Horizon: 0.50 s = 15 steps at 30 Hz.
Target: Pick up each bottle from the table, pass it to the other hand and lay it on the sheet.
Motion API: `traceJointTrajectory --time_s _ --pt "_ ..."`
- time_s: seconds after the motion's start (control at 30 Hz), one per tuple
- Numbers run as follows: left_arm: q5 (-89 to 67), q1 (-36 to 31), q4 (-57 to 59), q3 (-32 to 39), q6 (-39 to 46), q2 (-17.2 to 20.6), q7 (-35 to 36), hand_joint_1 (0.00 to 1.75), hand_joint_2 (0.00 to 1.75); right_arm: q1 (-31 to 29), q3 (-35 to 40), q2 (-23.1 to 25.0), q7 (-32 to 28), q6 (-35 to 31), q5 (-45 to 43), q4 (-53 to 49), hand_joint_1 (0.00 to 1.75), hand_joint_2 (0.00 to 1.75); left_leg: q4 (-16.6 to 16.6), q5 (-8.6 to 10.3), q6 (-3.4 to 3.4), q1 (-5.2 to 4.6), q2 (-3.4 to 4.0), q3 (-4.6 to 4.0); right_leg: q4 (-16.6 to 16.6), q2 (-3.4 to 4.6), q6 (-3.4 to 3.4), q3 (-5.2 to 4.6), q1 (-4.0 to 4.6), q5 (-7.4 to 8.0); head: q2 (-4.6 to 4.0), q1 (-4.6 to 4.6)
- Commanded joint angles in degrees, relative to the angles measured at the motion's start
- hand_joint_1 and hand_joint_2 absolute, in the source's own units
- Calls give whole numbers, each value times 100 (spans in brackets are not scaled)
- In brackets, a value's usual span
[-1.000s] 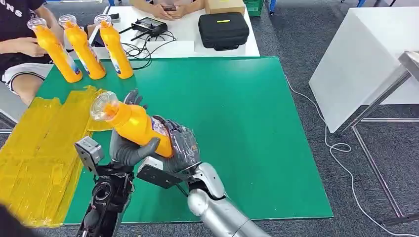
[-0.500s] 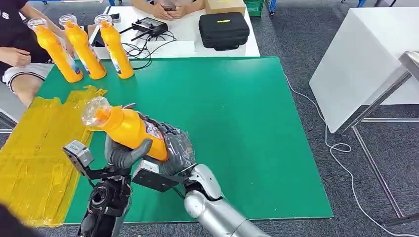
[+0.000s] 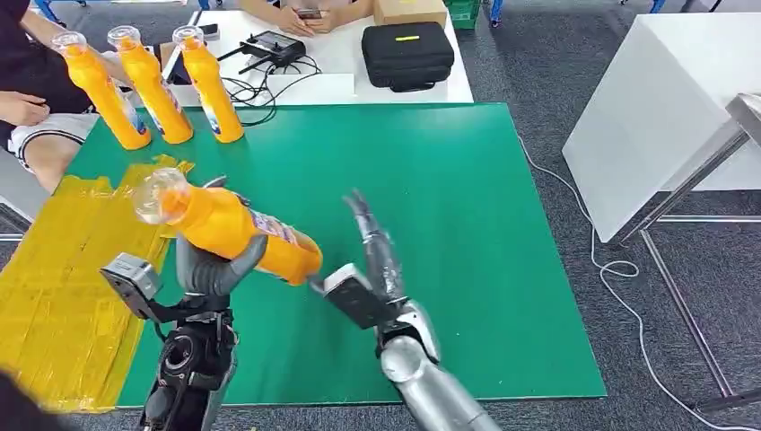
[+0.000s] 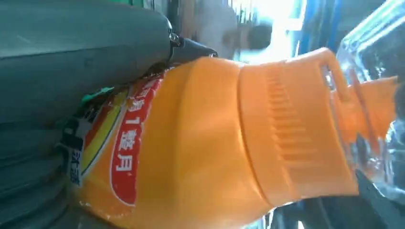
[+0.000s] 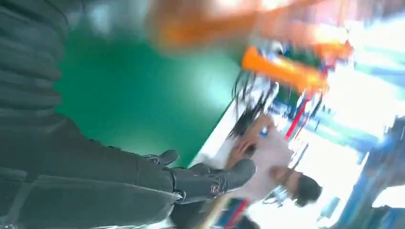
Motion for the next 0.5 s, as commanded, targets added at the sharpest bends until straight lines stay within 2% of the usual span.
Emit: traceJointTrajectory --time_s 0.03,0.17,0.2,0.23,0.27,0.3,0.33,0.37,0.4,0.43,0.47,0.5 --pt "-2310 -206 -269 132 2417 300 6 175 175 1231 -1293 -650 -133 126 -490 -2945 0 175 -4 -4 2 1 -16 7 -3 -20 2 11 1 -9 0 0" --pt "-2320 -237 -227 140 2404 288 14 175 175 1274 -1298 -640 -118 138 -501 -3010 0 175 -5 -8 4 -2 -18 16 -2 -21 4 18 -1 -12 0 -2" --pt "-3312 -361 21 -16 3064 392 195 175 175 1291 -1331 -622 -146 64 -507 -3023 0 175 -6 -12 5 -1 -16 26 -5 -21 5 29 1 -15 0 0" --pt "-5394 -545 219 352 3492 310 616 175 175 1391 -1345 -670 -186 19 -564 -3223 0 175 -5 -7 4 -1 -11 14 -3 -14 3 16 1 -8 0 -2" --pt "-7475 -624 -20 831 3492 202 1039 175 175 1448 -1353 -703 -197 -31 -565 -3383 0 175 -7 -8 5 0 -16 21 -6 -20 4 25 1 -11 0 -2" --pt "-8175 -734 24 837 3492 290 1322 175 175 1476 -1358 -720 -205 -58 -557 -3473 0 175 -4 -8 4 2 -23 20 -5 -29 4 26 4 -12 0 0" --pt "-8951 -968 322 482 3492 606 2054 175 175 1495 -1354 -754 -205 -71 -553 -3598 0 175 1 -4 3 3 -20 5 -2 -25 2 8 5 -8 0 -2" --pt "-8951 -968 322 482 3492 606 2054 175 175 1495 -1354 -754 -205 -71 -553 -3598 0 175 -2 -1 2 0 -13 4 -1 -23 1 4 2 -6 0 -2" --pt "-8951 -1385 860 -514 3492 1259 2928 175 175 1449 -1345 -792 -186 -50 -539 -3646 0 175 -5 -4 2 2 -16 17 -5 -27 1 19 4 -10 0 2" --pt "-8951 -2134 1998 -2011 3492 1821 3971 175 175 1349 -1321 -834 -187 5 -594 -3587 0 175 -12 -7 2 3 -12 34 -11 -25 2 35 5 -12 0 0" --pt "-8951 -2563 2768 -2570 3492 1908 4170 175 175 1245 -1296 -871 -219 77 -684 -3488 0 175 -11 7 1 0 -38 16 -7 -46 -1 27 2 -8 0 -2" --pt "-8951 -2876 3440 -2673 3430 1893 4226 175 175 1158 -1259 -891 -269 97 -732 -3402 0 175 -12 8 1 3 -53 22 -9 -64 -1 38 4 -10 0 -4"
